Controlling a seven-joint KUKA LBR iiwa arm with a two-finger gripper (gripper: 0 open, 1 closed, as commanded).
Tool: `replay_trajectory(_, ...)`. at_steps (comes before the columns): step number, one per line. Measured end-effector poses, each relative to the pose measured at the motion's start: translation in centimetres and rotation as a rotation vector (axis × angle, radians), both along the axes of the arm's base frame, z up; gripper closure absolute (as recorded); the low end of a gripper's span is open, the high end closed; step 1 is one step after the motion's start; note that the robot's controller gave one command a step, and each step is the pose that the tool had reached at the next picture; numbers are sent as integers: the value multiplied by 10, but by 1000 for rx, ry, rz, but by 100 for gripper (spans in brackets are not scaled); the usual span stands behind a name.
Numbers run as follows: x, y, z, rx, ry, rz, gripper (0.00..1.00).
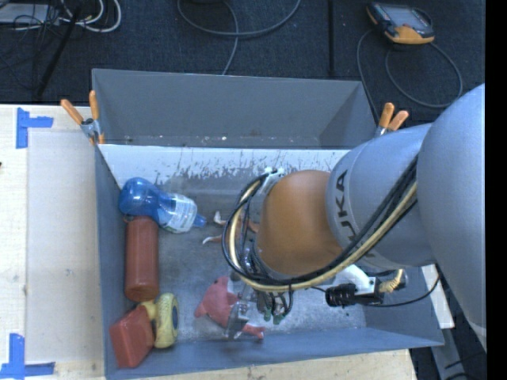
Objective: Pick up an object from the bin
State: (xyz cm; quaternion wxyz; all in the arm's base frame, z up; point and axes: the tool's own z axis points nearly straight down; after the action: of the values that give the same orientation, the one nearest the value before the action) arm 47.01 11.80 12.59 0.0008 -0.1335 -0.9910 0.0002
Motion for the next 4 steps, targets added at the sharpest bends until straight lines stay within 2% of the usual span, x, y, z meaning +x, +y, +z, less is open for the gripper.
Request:
replay_trajectory(1, 1, 3, -47, 0, -7, 36, 0)
replay_trajectory(2, 13, 4, -66, 7, -39, 4, 100)
replay_trajectory(4, 13, 4, -62, 6, -33, -3, 100)
